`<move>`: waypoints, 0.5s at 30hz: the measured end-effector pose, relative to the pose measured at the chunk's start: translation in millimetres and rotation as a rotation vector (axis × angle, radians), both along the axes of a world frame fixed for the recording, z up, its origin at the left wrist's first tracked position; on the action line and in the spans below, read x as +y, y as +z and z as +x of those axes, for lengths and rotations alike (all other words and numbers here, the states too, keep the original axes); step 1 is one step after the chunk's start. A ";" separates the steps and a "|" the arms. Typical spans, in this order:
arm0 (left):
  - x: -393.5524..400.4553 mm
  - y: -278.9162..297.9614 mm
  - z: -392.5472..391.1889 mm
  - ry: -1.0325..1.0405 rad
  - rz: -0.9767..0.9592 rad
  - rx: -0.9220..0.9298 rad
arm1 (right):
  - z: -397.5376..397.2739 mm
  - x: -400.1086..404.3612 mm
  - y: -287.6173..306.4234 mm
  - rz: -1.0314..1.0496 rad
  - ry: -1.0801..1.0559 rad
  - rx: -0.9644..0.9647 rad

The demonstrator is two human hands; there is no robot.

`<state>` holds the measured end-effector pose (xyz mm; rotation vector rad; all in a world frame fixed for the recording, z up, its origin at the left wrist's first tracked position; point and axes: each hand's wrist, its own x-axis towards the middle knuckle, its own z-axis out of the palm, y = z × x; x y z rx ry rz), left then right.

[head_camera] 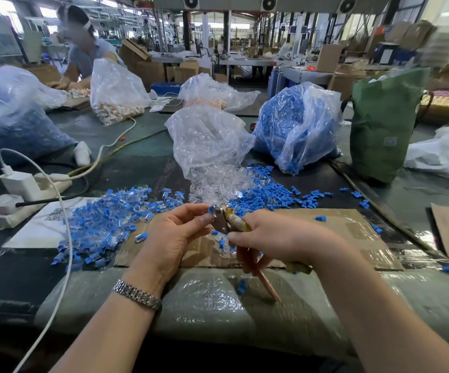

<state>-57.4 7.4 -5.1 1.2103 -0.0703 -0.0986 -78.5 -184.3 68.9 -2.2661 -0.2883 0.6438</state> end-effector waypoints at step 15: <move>3.2 -8.4 2.8 0.050 0.127 -0.116 | 7.7 -3.9 -10.7 0.005 -0.040 0.005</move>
